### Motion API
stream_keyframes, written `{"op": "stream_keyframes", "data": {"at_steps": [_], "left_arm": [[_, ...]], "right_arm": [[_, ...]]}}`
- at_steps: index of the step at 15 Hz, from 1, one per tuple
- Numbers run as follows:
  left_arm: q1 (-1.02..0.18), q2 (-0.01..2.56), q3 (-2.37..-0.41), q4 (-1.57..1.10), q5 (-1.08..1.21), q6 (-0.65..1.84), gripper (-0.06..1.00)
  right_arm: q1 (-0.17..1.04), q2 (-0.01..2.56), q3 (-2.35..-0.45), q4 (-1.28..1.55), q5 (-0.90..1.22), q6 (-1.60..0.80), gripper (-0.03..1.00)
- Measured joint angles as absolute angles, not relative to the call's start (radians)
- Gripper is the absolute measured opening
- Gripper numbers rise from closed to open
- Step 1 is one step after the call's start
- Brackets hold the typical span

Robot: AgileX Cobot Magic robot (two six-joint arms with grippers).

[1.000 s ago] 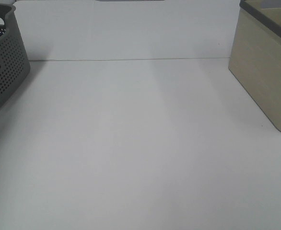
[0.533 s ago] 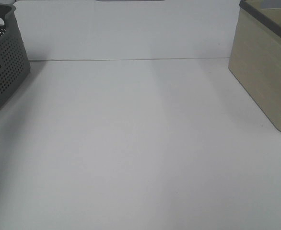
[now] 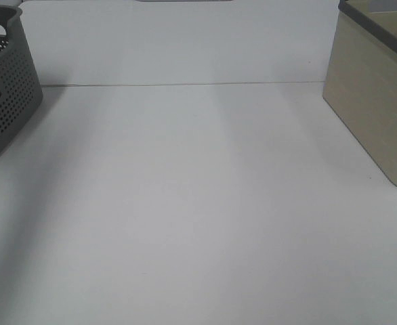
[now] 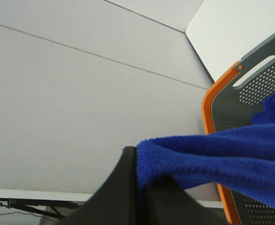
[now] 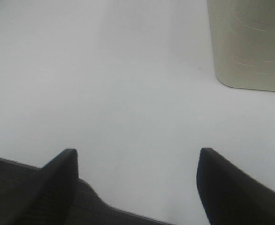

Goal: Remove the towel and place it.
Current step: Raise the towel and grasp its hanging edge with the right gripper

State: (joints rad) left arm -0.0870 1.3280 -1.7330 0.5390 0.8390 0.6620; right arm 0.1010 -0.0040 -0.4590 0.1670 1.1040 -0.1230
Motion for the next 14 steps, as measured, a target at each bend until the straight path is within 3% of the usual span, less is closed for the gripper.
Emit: {"op": "stream_keyframes", "data": {"at_steps": [1, 6, 11, 13, 14], "left_arm": [[-0.187, 1.328, -1.737, 0.563, 0.841, 0.643, 0.0], [-0.372, 1.342, -1.737, 0.57, 0.841, 0.627, 0.0], [-0.506, 1.396, -1.737, 0.574, 0.844, 0.62, 0.0], [-0.588, 1.441, -1.737, 0.584, 0.849, 0.592, 0.0], [-0.617, 1.456, -1.737, 0.586, 0.855, 0.566, 0.0]], "right_arm": [[0.101, 0.013, -0.464, 0.242, 1.053, -0.133, 0.7], [0.101, 0.253, -0.465, 0.554, 0.798, -0.475, 0.7], [0.102, 0.623, -0.467, 1.184, 0.727, -1.169, 0.7], [0.103, 0.869, -0.471, 1.555, 0.802, -1.589, 0.7], [0.103, 0.958, -0.489, 1.645, 0.842, -1.684, 0.7]]}}
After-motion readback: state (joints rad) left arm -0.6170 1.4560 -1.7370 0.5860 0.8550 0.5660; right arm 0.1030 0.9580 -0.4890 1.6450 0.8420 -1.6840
